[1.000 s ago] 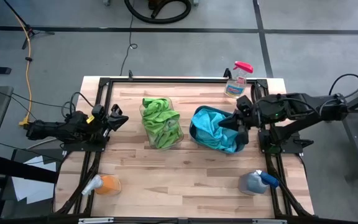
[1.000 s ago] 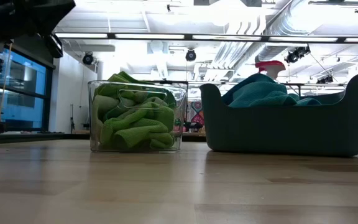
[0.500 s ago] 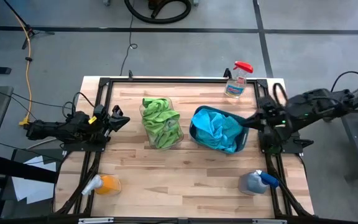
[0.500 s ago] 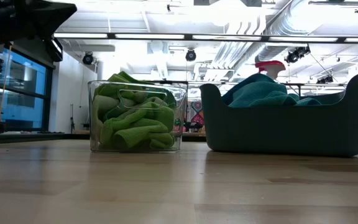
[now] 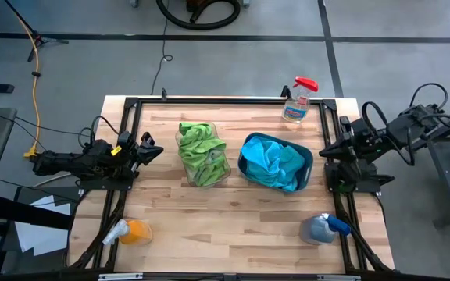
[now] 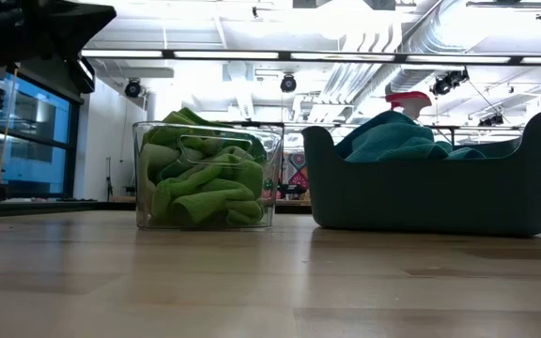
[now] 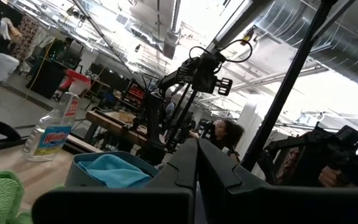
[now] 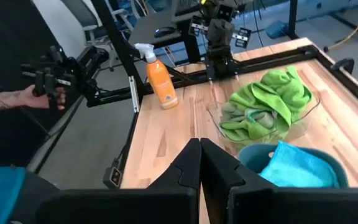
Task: Sort microfiber towel by color & place in baskets
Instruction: Return to Home Position
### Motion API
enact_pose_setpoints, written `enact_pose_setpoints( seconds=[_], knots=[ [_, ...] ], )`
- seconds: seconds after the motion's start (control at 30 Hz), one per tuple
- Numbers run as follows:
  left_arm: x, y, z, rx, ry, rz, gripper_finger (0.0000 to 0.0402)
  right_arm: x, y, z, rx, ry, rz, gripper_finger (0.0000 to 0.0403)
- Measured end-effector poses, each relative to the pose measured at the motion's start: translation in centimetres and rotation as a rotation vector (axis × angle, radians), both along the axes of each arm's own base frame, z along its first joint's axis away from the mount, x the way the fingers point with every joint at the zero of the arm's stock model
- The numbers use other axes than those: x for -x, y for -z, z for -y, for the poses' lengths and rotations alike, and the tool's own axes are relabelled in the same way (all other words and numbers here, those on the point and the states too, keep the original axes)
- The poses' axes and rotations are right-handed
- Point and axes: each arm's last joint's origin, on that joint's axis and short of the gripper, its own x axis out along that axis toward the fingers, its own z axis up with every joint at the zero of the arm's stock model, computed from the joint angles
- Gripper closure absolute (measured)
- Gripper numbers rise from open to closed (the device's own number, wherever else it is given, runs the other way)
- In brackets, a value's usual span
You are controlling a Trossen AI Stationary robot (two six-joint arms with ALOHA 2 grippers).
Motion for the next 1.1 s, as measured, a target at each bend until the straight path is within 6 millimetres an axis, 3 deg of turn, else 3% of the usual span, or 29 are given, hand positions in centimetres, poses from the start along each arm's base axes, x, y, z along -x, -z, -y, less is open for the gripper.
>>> enact_pose_setpoints(
  seconds=[0.17, 0.33, 0.47, 0.63, 0.8, 1.0, 1.1],
  knots=[
    [0.0, 0.0, 0.0, 0.0, 0.0, -0.001, 0.0401, -0.5, -0.2, -0.3, 0.053, -0.03, 0.098, 0.0403],
    [0.0, 0.0, 0.0, 0.0, 0.0, -0.001, 0.0401, -1.4, 1.3, -0.7, 0.085, -0.06, 0.292, 0.0403],
    [0.0, 0.0, 0.0, 0.0, 0.0, -0.001, 0.0401, -0.4, 2.2, 0.6, 0.065, 0.008, 0.361, 0.0403],
    [0.0, 0.0, 0.0, 0.0, 0.0, -0.001, 0.0401, 1.0, 1.5, 1.7, 0.073, 0.007, 0.487, 0.0403],
    [0.0, 0.0, 0.0, 0.0, 0.0, -0.001, 0.0401, 0.2, 1.9, 1.9, 0.111, -0.018, 0.463, 0.0403],
    [0.0, 0.0, 0.0, 0.0, 0.0, -0.001, 0.0401, -2.1, 4.8, 2.4, 0.15, 0.026, 0.337, 0.0403],
    [0.0, 0.0, 0.0, 0.0, 0.0, -0.001, 0.0401, -2.1, 5.6, 3.1, 0.156, 0.062, 0.321, 0.0403]
  ],
)
